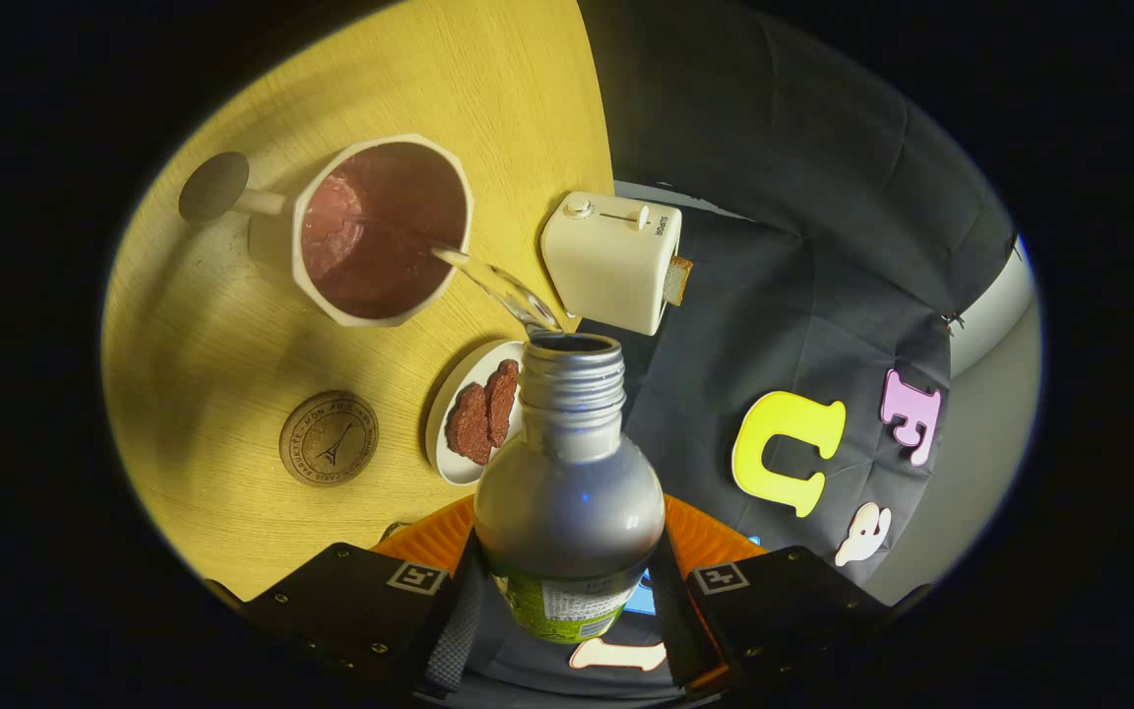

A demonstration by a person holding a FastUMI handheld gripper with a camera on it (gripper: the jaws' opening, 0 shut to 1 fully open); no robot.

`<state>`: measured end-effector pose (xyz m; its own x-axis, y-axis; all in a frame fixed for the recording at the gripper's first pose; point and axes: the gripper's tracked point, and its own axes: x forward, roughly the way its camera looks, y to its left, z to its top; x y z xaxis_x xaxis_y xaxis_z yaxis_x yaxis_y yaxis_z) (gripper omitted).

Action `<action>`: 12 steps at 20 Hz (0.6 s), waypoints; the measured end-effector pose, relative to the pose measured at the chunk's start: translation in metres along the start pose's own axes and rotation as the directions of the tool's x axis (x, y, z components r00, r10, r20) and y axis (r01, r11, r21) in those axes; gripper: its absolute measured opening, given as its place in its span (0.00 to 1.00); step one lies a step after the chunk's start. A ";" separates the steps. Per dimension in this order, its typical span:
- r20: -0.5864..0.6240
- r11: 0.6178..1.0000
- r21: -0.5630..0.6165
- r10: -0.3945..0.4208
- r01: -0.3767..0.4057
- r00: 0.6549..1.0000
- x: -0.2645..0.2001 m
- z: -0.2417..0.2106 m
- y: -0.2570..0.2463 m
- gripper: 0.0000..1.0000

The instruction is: Take the bottle from table, then pour the juice into the cup, finally place the bottle on the coaster

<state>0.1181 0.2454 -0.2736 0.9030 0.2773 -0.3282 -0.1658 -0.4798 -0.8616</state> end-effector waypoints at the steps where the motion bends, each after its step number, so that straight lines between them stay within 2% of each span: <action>1: -0.001 1.000 -0.004 -0.002 0.002 1.000 0.000 -0.001 -0.002 0.75; 12: -0.001 0.999 -0.047 -0.018 0.018 1.000 0.001 -0.007 -0.015 0.75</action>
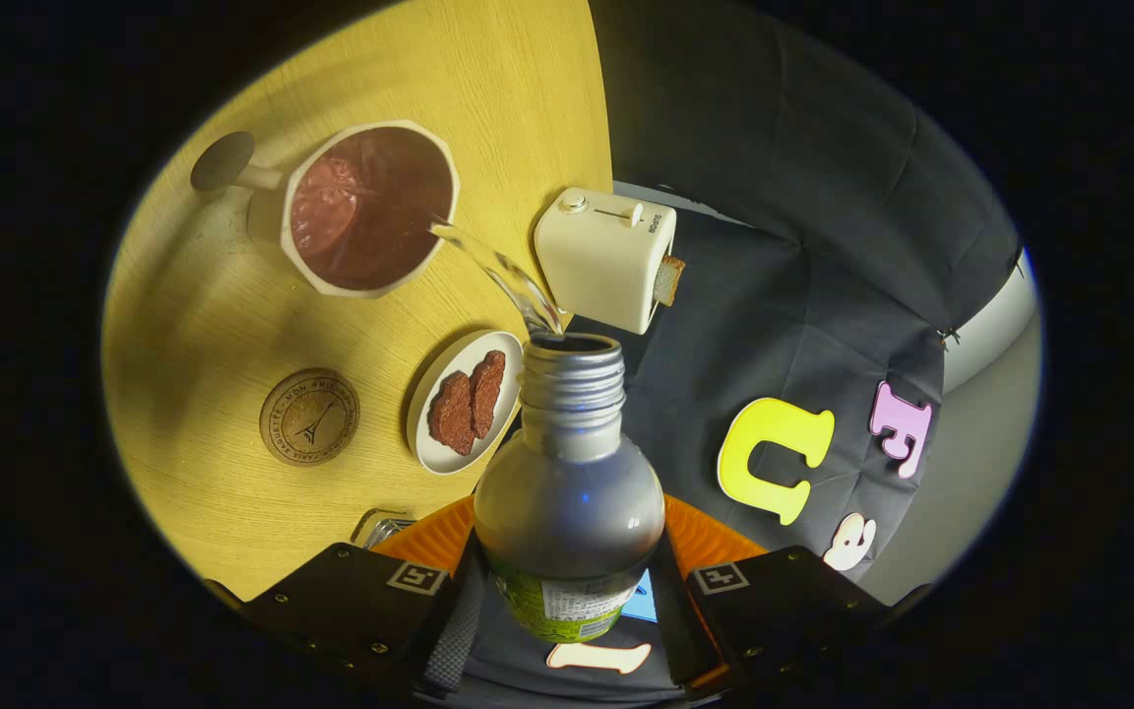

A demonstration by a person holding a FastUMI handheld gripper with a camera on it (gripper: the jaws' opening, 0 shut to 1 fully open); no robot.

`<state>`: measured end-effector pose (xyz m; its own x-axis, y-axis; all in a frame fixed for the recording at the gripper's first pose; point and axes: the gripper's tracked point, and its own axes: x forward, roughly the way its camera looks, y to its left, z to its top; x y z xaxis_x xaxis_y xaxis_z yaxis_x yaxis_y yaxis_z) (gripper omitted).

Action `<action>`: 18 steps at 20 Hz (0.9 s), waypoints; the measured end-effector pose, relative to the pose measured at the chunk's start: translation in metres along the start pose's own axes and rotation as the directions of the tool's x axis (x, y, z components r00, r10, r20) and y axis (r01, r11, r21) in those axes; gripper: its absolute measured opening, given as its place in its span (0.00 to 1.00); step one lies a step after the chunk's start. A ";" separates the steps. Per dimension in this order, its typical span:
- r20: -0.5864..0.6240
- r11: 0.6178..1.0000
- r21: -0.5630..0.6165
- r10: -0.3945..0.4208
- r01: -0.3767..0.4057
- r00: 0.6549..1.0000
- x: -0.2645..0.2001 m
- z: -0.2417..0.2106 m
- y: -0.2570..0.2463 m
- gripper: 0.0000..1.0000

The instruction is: Take the bottle from table, then pour the juice into the cup, finally place the bottle on the coaster

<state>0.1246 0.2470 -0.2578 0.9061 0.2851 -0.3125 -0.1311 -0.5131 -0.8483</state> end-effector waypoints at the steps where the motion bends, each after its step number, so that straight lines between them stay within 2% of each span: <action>1: -0.001 1.000 -0.004 -0.002 0.002 1.000 0.000 -0.001 -0.001 0.75; 18: 0.001 0.996 -0.087 -0.017 0.017 1.000 0.002 -0.009 -0.014 0.75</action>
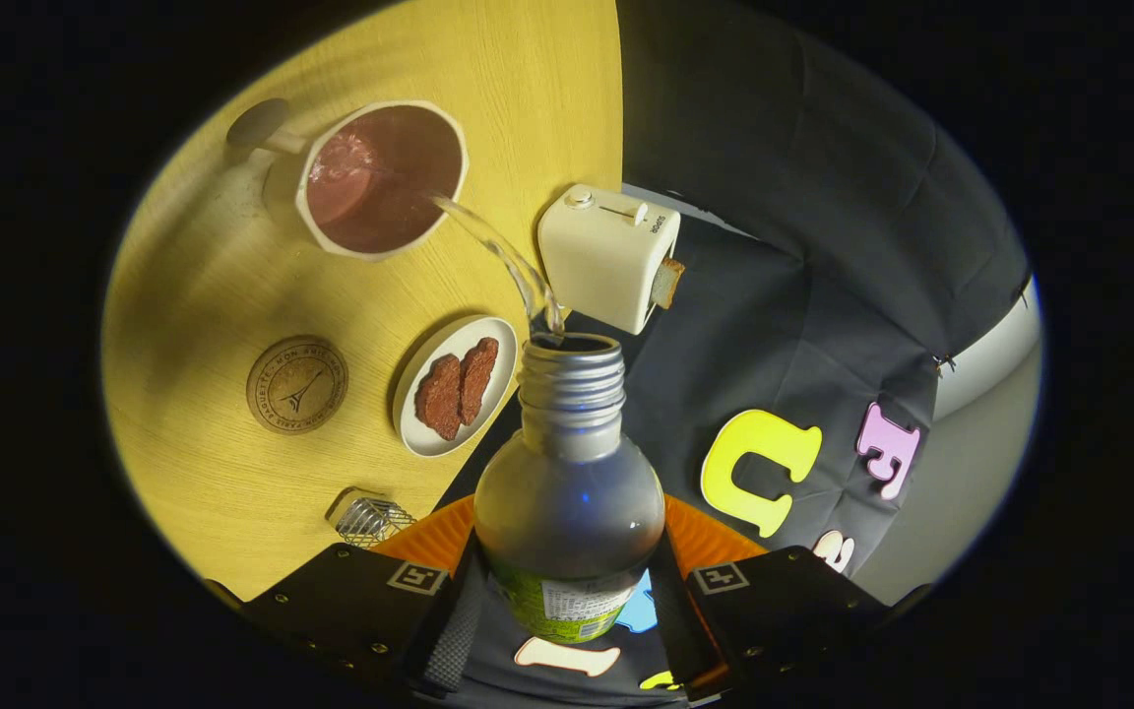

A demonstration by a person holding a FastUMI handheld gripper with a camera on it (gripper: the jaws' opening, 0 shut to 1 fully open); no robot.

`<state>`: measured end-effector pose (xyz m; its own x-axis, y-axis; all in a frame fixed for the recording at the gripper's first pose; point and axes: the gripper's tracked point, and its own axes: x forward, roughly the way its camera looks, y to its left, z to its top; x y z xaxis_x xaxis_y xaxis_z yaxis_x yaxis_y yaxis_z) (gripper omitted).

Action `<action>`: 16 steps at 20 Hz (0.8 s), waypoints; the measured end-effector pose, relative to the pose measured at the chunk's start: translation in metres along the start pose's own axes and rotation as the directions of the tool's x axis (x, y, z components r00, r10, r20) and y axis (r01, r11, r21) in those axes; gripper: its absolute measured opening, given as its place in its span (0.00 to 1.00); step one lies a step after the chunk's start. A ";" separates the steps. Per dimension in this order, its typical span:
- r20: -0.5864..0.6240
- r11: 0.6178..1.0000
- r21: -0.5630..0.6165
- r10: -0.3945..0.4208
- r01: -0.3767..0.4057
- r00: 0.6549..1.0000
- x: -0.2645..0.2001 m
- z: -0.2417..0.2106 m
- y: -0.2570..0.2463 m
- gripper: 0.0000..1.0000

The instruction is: Take the bottle from table, then pour the juice into the cup, finally place the bottle on the coaster

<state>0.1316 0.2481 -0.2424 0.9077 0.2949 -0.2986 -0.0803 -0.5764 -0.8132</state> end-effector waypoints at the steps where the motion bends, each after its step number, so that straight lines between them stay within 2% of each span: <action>1: 0.001 1.000 -0.005 -0.001 0.001 1.000 0.000 0.000 -0.002 0.75; 16: 0.003 0.996 -0.085 -0.002 0.002 1.000 0.000 -0.001 -0.010 0.75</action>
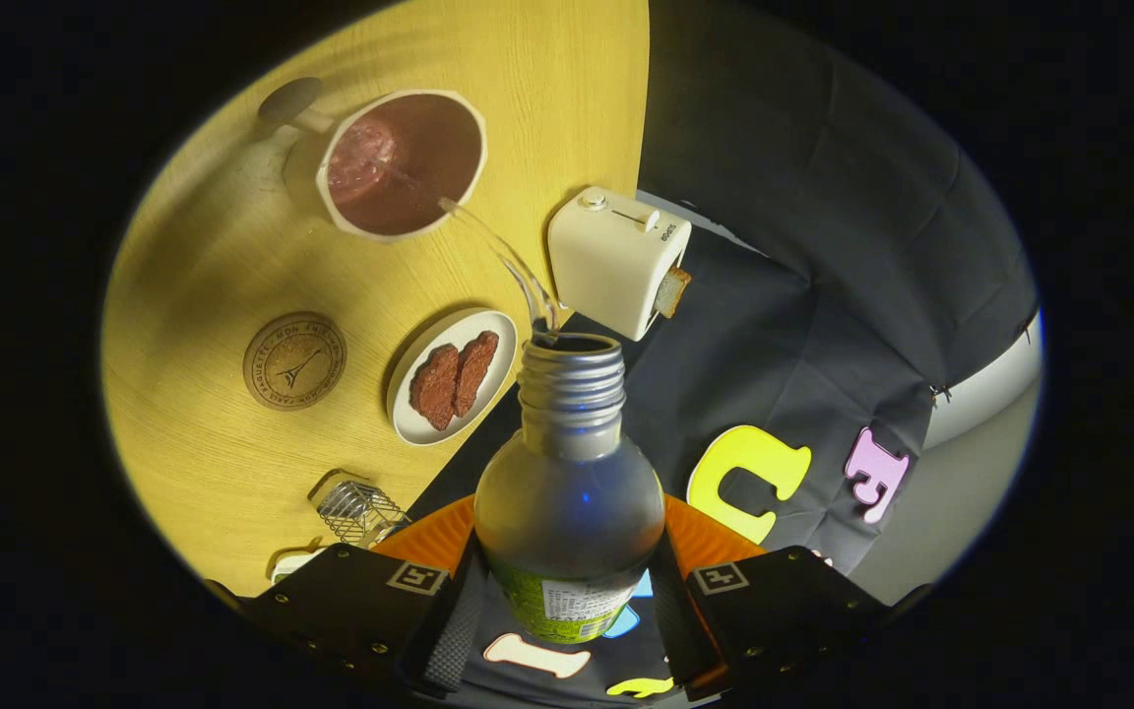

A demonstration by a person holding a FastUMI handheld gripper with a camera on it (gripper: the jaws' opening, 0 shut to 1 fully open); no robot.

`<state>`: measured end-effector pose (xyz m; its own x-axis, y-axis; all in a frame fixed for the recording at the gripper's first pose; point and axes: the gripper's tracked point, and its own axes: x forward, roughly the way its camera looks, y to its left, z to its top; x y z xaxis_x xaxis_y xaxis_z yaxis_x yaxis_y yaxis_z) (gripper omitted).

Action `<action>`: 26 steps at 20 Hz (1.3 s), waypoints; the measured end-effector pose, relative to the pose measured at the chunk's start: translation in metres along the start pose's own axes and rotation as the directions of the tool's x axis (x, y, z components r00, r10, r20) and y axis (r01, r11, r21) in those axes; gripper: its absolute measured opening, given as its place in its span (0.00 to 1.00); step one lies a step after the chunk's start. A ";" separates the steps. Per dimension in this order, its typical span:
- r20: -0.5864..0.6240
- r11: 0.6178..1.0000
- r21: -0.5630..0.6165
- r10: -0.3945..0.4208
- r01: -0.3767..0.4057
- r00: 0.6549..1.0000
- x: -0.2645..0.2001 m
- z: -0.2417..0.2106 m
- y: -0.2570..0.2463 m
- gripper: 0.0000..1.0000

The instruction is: Take the bottle from table, then pour the juice into the cup, finally place the bottle on the coaster

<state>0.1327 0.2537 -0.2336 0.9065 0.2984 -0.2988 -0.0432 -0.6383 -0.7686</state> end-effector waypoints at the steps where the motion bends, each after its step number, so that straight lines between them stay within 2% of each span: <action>1: 0.001 1.000 -0.004 -0.001 0.001 1.000 -0.001 0.000 -0.001 0.75; 16: 0.000 0.998 -0.060 0.011 -0.010 1.000 0.002 0.005 -0.004 0.75; 26: 0.036 0.995 -0.097 0.011 -0.007 0.999 0.002 0.024 -0.004 0.75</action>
<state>0.1247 0.2740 -0.2442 0.8901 0.3170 -0.3273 -0.0086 -0.7065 -0.7077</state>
